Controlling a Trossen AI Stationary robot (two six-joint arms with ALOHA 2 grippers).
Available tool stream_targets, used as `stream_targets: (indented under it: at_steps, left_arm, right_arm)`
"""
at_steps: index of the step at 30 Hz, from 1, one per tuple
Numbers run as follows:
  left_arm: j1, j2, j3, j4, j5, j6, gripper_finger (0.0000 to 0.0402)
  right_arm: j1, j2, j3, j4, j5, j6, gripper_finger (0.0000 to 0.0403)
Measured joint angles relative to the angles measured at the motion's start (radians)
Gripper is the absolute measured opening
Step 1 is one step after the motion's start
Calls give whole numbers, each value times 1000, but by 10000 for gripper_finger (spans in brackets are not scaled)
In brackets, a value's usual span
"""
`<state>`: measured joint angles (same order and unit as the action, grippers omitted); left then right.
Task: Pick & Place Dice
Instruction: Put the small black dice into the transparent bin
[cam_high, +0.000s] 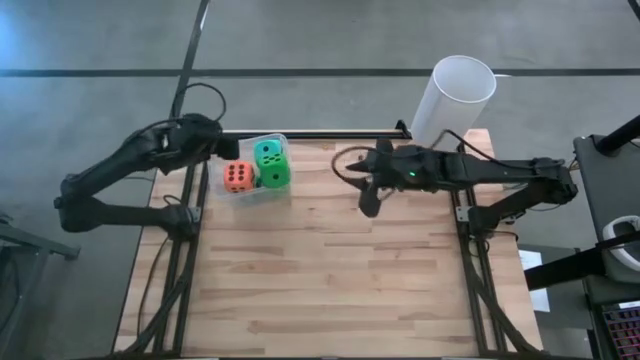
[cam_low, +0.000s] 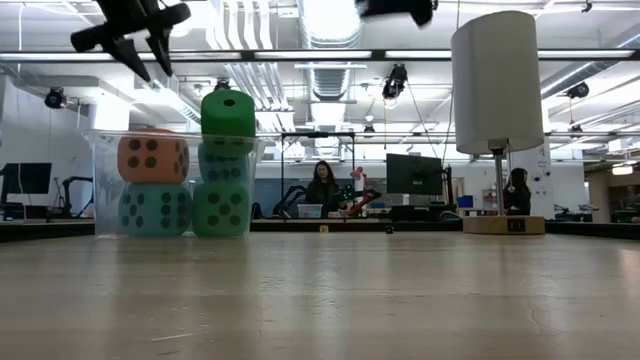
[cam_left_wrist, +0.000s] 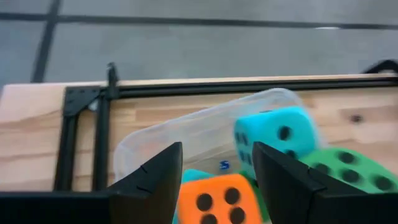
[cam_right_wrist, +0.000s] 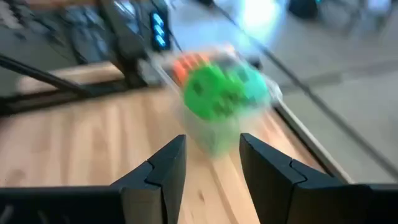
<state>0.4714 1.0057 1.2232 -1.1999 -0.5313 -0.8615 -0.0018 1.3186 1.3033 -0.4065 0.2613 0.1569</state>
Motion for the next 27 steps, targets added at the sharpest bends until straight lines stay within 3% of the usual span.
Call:
stream_targets:
  at_steps: [5, 16, 22, 27]
  left_arm:
    - [-101, -62, 1, 2, 4, 26, 190]
    - [-330, -68, 0, 3, 7, 55, 173]
    - [-358, -68, 0, 3, 6, 60, 168]
    - [-358, -68, 0, 4, 4, 76, 172]
  right_arm:
    - [-112, 67, 0, -137, -1, 113, 141]
    - [-282, 239, 0, -165, -136, 237, 136]
    - [-344, 330, 0, -172, -215, 277, 136]
    - [-405, 392, 41, -283, -240, 282, 133]
